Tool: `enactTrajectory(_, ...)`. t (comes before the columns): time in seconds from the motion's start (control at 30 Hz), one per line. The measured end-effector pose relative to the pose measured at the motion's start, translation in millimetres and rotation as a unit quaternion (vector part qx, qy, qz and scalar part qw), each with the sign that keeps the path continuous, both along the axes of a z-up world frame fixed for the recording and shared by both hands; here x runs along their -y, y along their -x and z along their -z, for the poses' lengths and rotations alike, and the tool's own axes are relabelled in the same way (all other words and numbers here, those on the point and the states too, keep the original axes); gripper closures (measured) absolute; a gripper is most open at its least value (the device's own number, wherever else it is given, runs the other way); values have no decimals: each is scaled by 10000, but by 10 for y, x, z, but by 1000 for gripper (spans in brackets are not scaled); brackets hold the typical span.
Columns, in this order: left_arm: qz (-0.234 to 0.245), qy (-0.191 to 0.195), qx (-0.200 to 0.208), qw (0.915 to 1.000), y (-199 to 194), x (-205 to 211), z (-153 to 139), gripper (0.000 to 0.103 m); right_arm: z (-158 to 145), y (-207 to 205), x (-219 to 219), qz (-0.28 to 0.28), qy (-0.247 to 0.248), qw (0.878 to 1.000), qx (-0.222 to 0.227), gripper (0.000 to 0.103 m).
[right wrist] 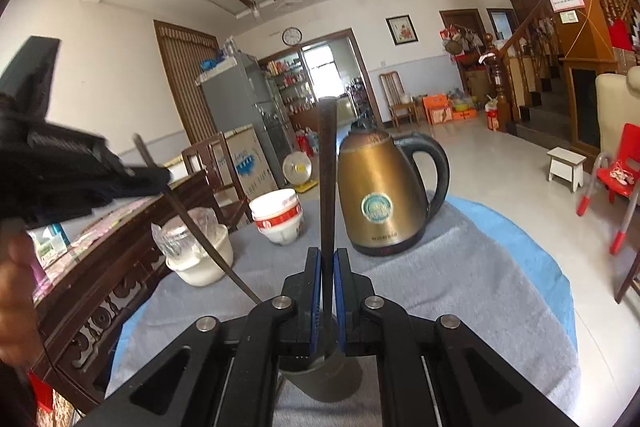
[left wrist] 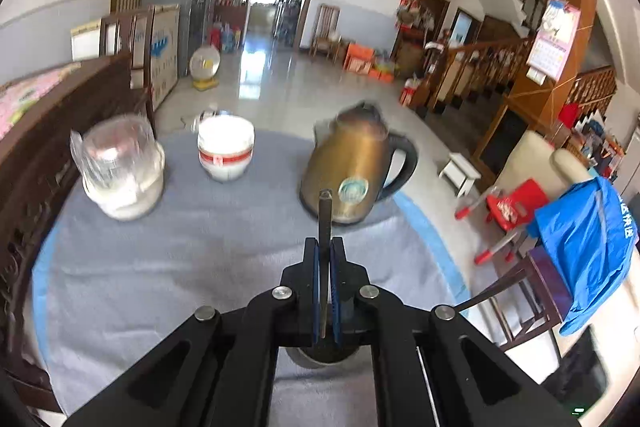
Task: Organize utensils
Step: 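Open the left gripper over the cup while the right gripper releases its chopstick, then withdraw both tools from the cup back toward the chopstick pile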
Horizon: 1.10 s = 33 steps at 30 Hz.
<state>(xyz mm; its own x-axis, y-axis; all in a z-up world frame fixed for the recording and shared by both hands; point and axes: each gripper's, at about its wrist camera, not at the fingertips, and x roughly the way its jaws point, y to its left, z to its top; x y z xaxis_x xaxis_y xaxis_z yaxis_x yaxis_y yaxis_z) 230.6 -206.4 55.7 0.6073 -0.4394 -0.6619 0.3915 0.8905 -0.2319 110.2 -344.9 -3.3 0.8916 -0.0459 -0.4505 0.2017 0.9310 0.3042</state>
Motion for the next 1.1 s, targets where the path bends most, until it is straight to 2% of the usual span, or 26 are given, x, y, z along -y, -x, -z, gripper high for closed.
enactTrajectory(0.1,41,-208,-301,9993,-49,20,245,98,63,-19,18,-77,-131,9998,-130,95)
enactTrajectory(0.2,117,-273,-357,9989,8,-26,327,97,102,-3,22,-188,-313,9992,-180,92)
enactTrajectory(0.23,122,-303,-339,9989,32,-39,324,94,111,-4,24,-212,-393,9988,-211,92)
enactTrajectory(0.3,156,-338,-236,9990,106,-81,296,77,119,5,20,-178,-470,9984,-269,92)
enactTrajectory(0.33,160,-354,-132,9992,174,-134,267,70,126,14,23,-211,-553,9978,-295,89)
enactTrajectory(0.37,149,-361,-75,9992,213,-175,249,55,136,33,26,-260,-670,9969,-309,82)
enactTrajectory(0.4,115,-347,21,9993,269,-237,224,50,143,68,26,-286,-778,9961,-297,78)
enactTrajectory(0.47,34,-326,200,9993,379,-399,176,50,157,154,38,-275,-932,9950,-218,56)
enactTrajectory(0.53,-68,-332,289,9990,466,-575,170,48,147,295,42,-218,-1075,9940,-41,43)
enactTrajectory(0.6,-223,-381,315,9985,560,-741,218,45,121,442,31,-176,-1155,9931,104,43)
enactTrajectory(0.7,-406,-472,175,9979,648,-956,385,44,113,636,-5,-178,-1237,9920,168,43)
enactTrajectory(0.8,-624,-486,-101,9968,738,-1179,637,44,162,770,-90,-285,-1304,9910,83,43)
enactTrajectory(0.9,-864,-716,-226,9934,861,-1324,890,44,255,861,-226,-395,-1278,9910,-102,45)
enactTrajectory(1.0,-955,-991,-176,9903,1013,-1391,1036,44,321,913,-398,-451,-1082,9926,-307,49)
enactTrajectory(1.1,-1067,-1312,99,9855,1169,-1440,1060,43,350,920,-551,-454,-819,9938,-594,49)
